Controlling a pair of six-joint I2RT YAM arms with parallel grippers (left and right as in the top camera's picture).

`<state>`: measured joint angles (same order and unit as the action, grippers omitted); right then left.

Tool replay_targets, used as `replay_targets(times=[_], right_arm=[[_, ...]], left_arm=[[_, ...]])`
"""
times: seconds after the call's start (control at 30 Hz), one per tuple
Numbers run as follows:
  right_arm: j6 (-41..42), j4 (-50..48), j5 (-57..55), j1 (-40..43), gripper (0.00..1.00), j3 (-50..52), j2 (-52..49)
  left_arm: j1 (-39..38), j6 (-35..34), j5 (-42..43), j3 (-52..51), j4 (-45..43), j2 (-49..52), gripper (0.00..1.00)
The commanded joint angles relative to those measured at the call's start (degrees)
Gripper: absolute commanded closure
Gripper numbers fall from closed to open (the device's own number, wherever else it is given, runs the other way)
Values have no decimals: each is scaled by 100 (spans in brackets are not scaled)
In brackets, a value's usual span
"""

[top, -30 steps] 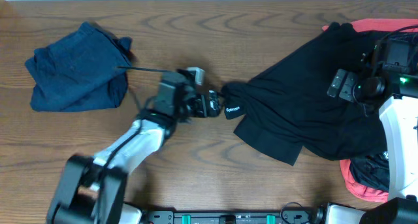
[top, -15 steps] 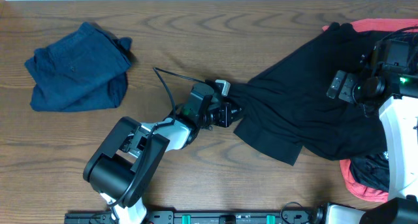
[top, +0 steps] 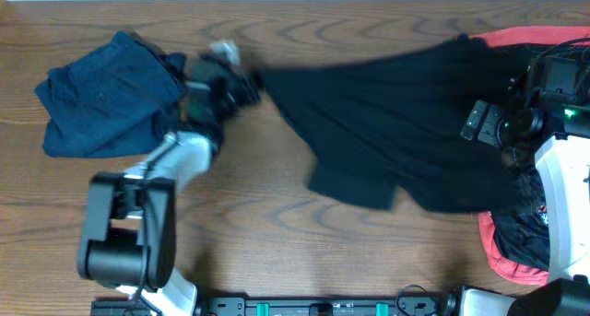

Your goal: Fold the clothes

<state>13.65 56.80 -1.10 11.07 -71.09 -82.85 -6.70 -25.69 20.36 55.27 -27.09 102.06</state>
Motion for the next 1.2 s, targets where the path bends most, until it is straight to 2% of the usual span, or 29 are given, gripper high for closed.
replay_targets(times=[0.0,0.03,0.07,0.1,0.13,0.27,0.33,0.5,0.6,0.67,0.73,0.83,1.0,1.17], right_arm=[[4,46,-9,33,1,-33,57],[4,68,9,33,1,-33,57],[4,90,9,33,1,-33,57],[4,111,9,33,1,-33,57],[4,131,7,33,1,-33,57],[2,131,7,33,1,-33,57],[0,131,7,33,1,-33,57],[-101,129,4,33,1,-33,57],[-164,127,2,33,1,-33,57],[-177,125,2,33,1,-33,57],[-170,111,9,33,1,-33,55],[-170,101,144,33,1,-33,55],[-173,109,157,33,1,-33,57],[-173,131,157,33,1,-33,57]], left_arm=[[680,11,-498,1121,306,-184,94],[820,11,-570,1412,505,-140,94],[979,9,-562,1749,767,-81,69],[1082,9,-509,1996,1001,-31,29],[1182,9,-350,2256,1322,20,2],[1268,13,610,2529,2608,39,2],[1220,11,1023,2527,3628,39,2],[866,116,1071,2498,6140,50,2],[551,431,1036,2437,7034,50,2],[295,437,726,2334,7493,50,2],[90,337,352,2194,7722,50,2],[-219,-262,-11,1827,7781,50,2],[-660,-1283,-7,1058,7309,50,2],[-942,-1698,-11,599,6487,50,2]])
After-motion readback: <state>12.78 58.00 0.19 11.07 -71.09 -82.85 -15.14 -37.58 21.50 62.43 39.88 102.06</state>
